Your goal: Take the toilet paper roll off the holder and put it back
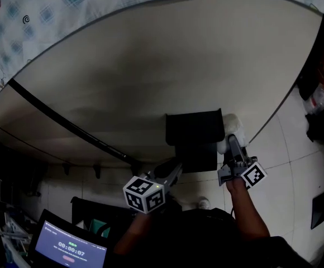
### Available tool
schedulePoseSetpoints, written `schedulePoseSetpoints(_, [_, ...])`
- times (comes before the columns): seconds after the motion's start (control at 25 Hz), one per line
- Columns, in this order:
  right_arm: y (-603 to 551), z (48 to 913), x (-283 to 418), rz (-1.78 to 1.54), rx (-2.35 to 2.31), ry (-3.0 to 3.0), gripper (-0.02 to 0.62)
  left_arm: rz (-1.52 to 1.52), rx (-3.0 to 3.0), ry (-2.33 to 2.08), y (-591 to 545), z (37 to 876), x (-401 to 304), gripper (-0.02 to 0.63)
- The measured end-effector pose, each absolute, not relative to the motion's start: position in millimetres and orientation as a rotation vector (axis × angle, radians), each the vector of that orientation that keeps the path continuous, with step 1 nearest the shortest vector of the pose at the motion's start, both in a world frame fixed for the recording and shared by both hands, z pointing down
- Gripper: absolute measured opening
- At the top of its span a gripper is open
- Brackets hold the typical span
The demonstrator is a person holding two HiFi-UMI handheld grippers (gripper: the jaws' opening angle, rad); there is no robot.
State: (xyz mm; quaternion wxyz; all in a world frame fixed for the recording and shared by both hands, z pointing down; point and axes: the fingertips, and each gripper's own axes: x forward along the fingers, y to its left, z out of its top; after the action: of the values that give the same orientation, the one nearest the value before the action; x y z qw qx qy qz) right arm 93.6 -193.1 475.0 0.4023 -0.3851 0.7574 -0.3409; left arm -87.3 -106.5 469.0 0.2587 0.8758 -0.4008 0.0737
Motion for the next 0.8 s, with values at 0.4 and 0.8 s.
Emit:
schedulePoseSetpoints(0.4, [-195.2,485.6,98.3,-0.917,-0.936,1.827,0.43,0.217,2.384,-1.041,-103.1,466.2,-84.7,0.084])
schedulePoseSetpoints(0.8, [-201.0,486.3,94.0,-0.961,-0.842,1.705,0.419,0.203,2.38,-1.011,-101.7,464.1,-84.4,0.086])
